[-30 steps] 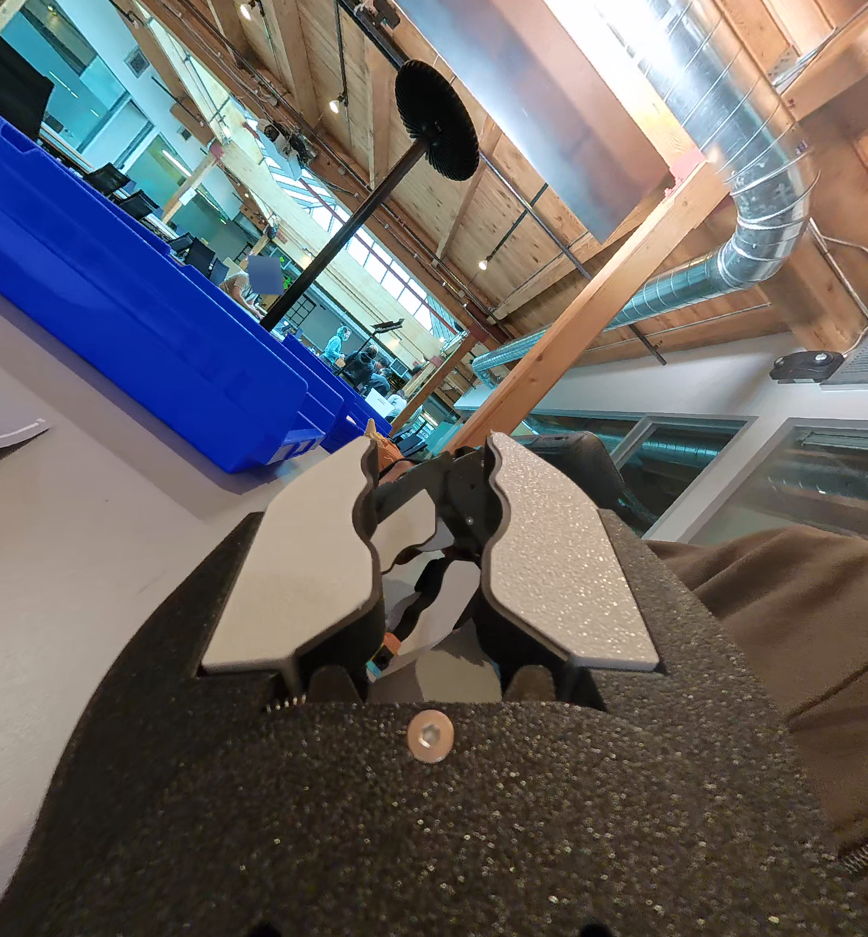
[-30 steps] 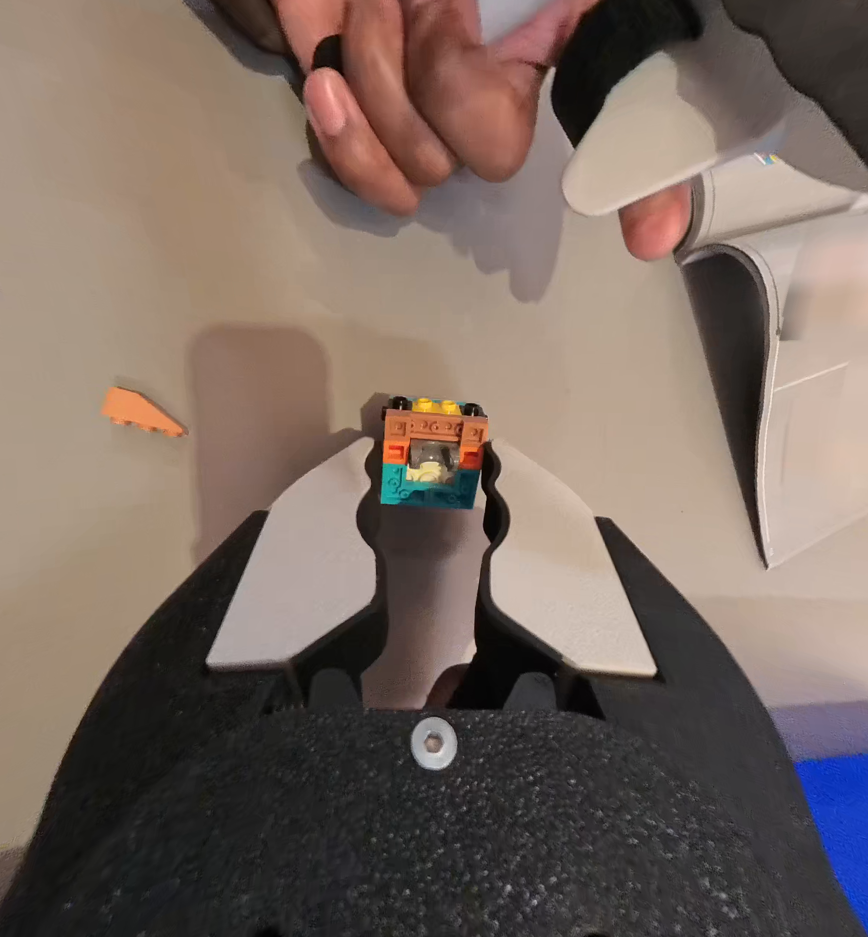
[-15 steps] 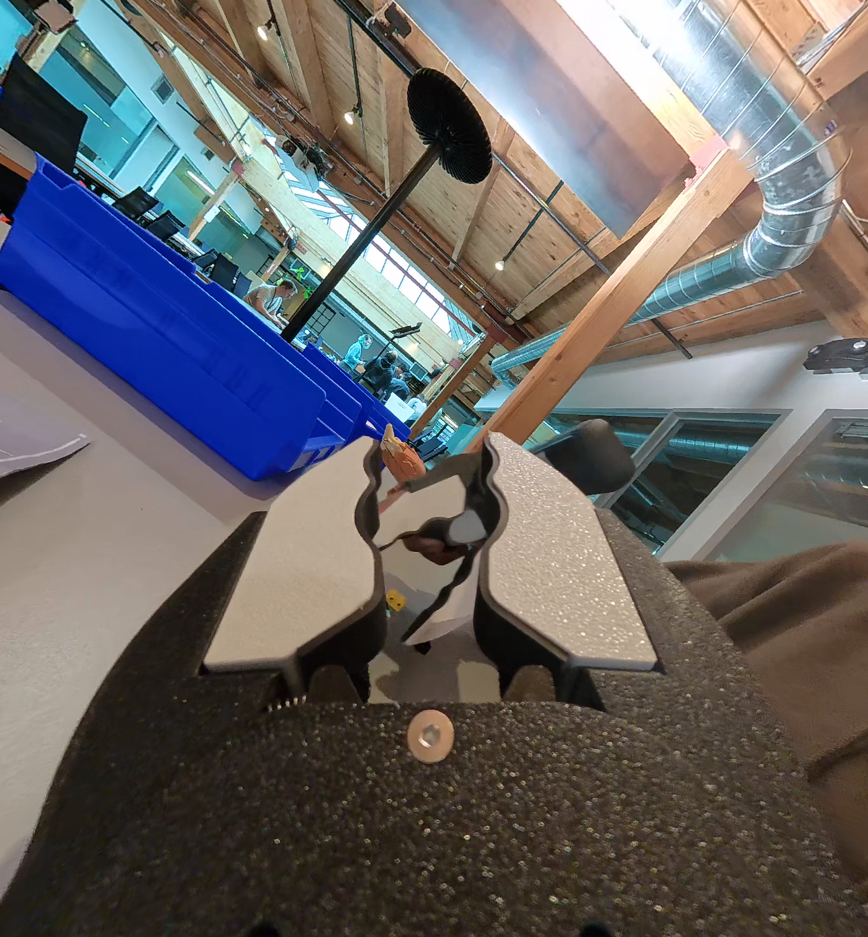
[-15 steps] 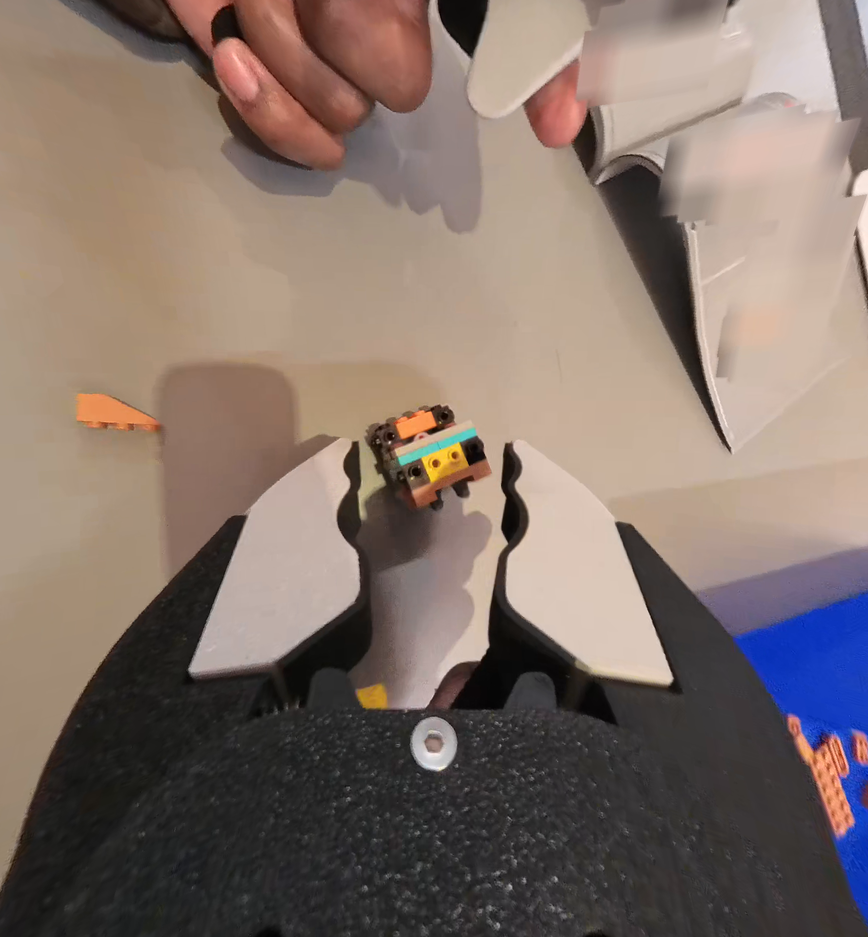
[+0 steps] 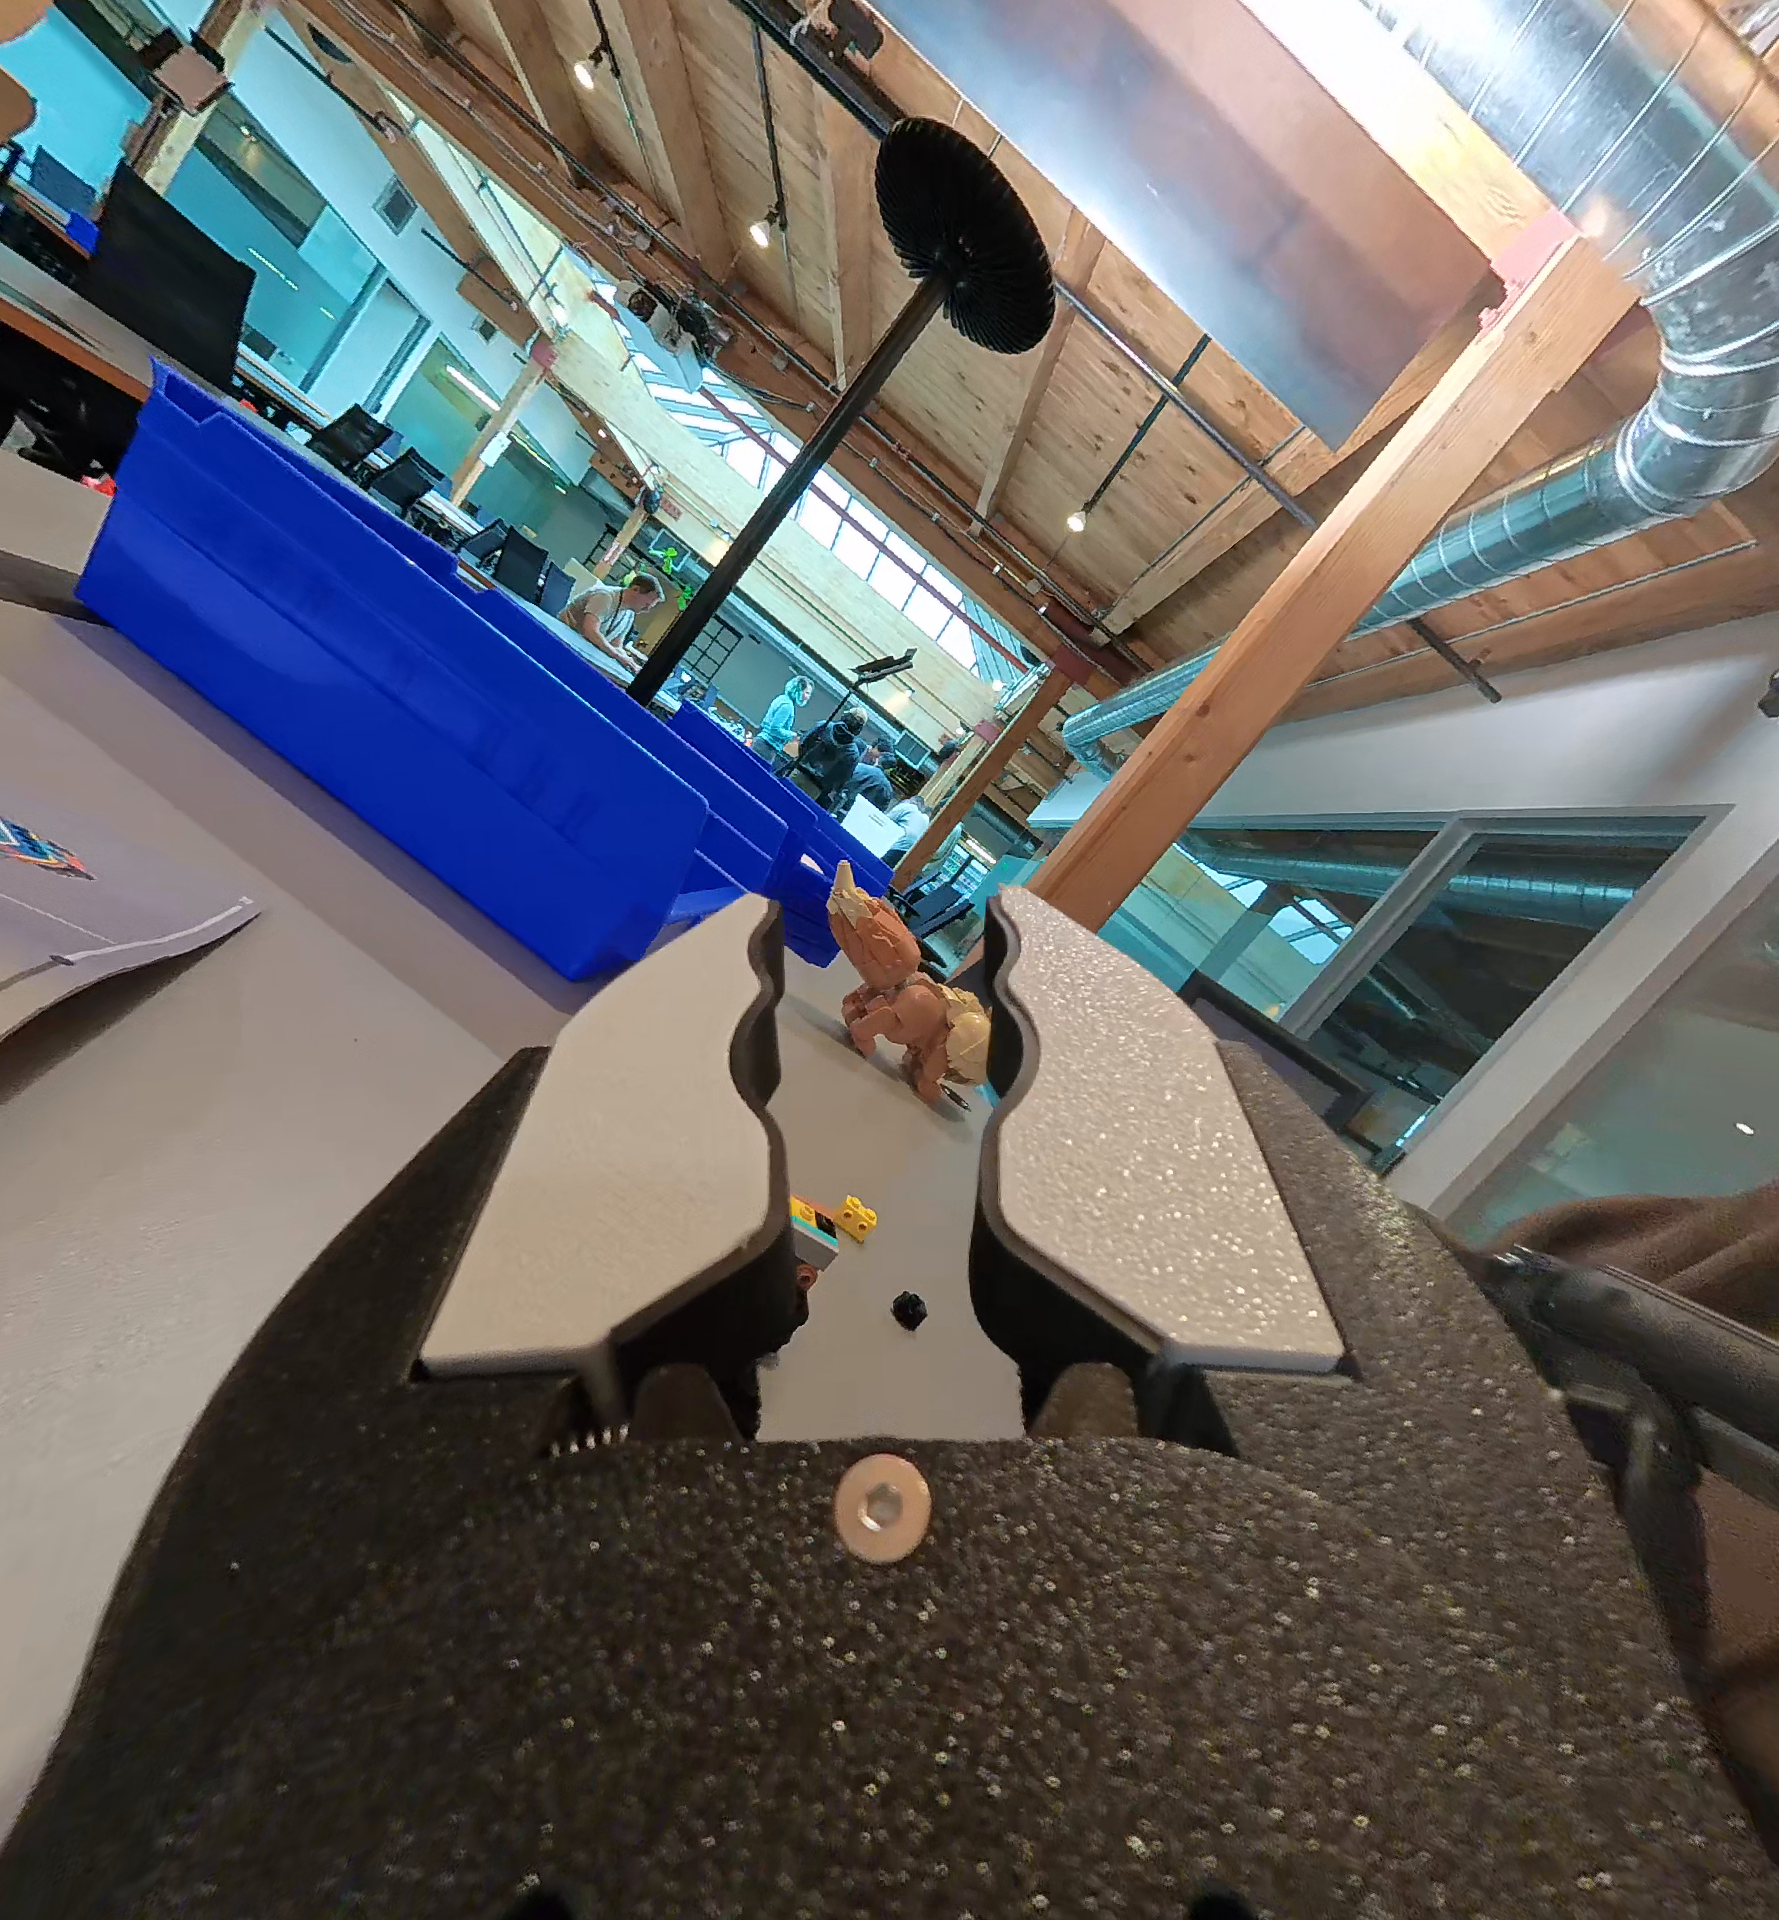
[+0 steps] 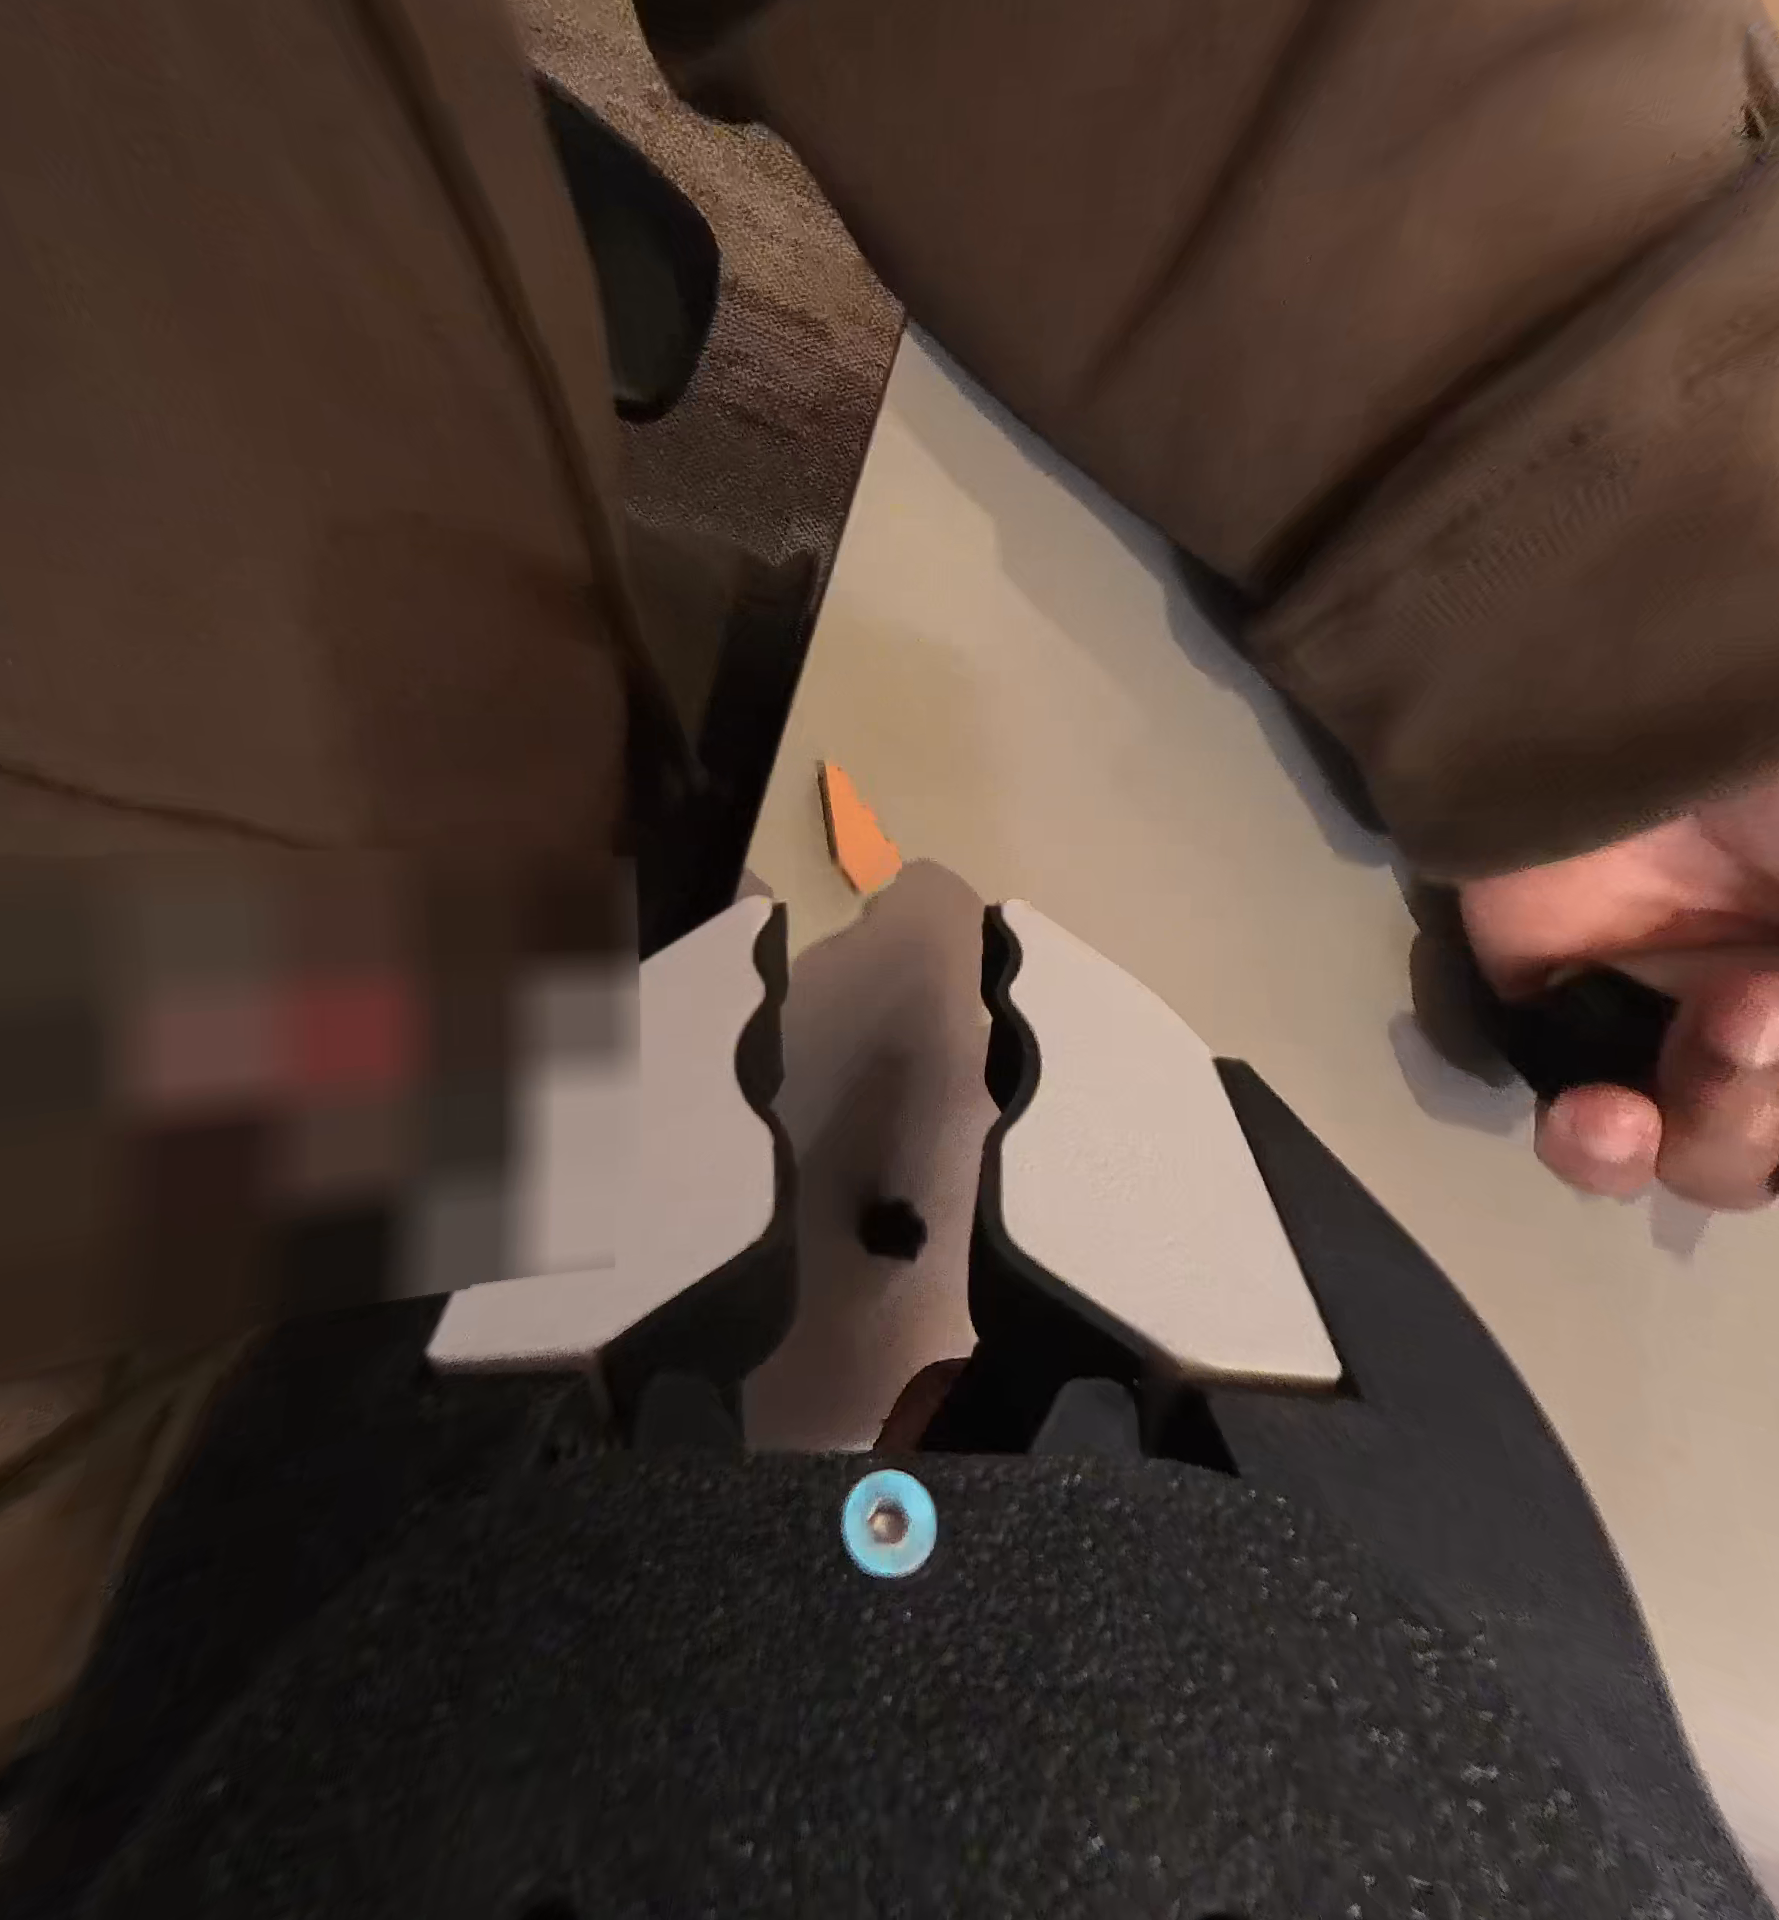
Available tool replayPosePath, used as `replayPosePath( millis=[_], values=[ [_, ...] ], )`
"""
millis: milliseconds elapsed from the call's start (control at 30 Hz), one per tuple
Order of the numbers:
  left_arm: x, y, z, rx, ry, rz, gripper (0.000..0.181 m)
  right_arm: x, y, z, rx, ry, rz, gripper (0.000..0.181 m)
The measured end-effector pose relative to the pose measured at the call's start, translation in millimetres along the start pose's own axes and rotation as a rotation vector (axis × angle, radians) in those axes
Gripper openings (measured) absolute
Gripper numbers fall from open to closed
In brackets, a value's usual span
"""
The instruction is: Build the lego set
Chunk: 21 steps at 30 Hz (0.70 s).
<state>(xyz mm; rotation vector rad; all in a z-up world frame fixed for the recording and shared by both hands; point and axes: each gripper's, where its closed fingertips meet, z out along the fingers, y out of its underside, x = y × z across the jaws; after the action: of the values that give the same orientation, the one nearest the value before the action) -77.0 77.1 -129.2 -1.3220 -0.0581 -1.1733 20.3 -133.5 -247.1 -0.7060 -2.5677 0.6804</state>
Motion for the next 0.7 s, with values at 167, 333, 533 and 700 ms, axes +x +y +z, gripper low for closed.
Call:
replayPosePath(
  millis=[167, 333, 533, 700],
  values=[
    [0, 0, 0, -0.007, -0.005, -0.001, 0.036, -1, -4, 10, -0.008, -0.025, -0.008, 0.030],
    [4, 5, 2, -0.035, 0.006, 0.017, 0.036, -4, -6, 17, 0.004, -0.060, 0.020, 0.014],
    [8, 19, 5, -0.152, -0.007, 0.171, 0.036, 3, 3, 7, 0.058, -0.019, 0.086, 0.013],
    [3, 52, 8, -0.389, -0.086, 0.507, 0.045, 29, 36, -44, 0.186, 0.075, 0.270, 0.012]
  ],
)
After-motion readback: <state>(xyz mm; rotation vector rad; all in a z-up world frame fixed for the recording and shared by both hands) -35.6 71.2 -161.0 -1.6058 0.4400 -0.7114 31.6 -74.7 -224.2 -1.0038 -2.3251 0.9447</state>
